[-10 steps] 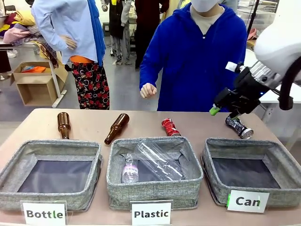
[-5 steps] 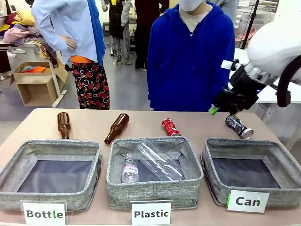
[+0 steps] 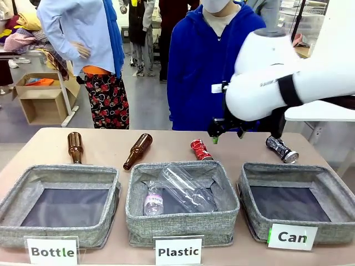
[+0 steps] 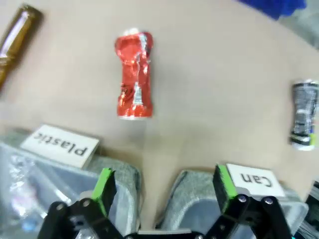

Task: Sort the can waste into the basket.
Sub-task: Pick up the can waste from the table and place it in the right Fabric basket.

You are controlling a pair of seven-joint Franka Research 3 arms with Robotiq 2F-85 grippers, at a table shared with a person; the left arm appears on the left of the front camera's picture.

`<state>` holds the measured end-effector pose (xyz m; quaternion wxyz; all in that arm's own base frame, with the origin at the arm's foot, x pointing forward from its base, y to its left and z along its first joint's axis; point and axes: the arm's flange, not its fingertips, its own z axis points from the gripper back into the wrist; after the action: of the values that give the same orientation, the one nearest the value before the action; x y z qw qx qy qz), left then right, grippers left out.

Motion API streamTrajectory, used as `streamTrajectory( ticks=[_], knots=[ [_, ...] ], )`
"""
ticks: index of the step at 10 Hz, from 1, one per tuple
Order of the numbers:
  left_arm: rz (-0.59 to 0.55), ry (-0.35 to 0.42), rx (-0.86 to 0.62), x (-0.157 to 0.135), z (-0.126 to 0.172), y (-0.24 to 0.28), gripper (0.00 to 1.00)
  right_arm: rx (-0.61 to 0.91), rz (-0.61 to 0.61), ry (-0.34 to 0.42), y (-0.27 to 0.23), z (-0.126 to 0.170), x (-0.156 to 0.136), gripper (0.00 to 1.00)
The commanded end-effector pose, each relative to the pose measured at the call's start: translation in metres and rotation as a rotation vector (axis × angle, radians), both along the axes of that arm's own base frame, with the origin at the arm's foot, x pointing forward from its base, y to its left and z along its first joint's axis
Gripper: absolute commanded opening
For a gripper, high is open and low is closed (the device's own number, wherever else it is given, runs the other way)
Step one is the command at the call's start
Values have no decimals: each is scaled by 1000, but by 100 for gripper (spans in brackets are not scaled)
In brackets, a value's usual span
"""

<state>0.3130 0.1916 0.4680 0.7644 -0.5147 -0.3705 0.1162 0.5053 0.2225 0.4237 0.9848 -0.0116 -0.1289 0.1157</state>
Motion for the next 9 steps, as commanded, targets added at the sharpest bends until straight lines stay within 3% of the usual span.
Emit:
streamTrajectory(
  ticks=[1,6,9],
  knots=[
    [1,-25,-5,1,0,0,100,-93,-56,16,35,-10,30,100],
    [1,-25,-5,1,0,0,100,-147,-35,29,61,-57,68,100],
    [1,-25,-5,1,0,0,100,-115,-7,58,62,-65,79,100]
  ],
)
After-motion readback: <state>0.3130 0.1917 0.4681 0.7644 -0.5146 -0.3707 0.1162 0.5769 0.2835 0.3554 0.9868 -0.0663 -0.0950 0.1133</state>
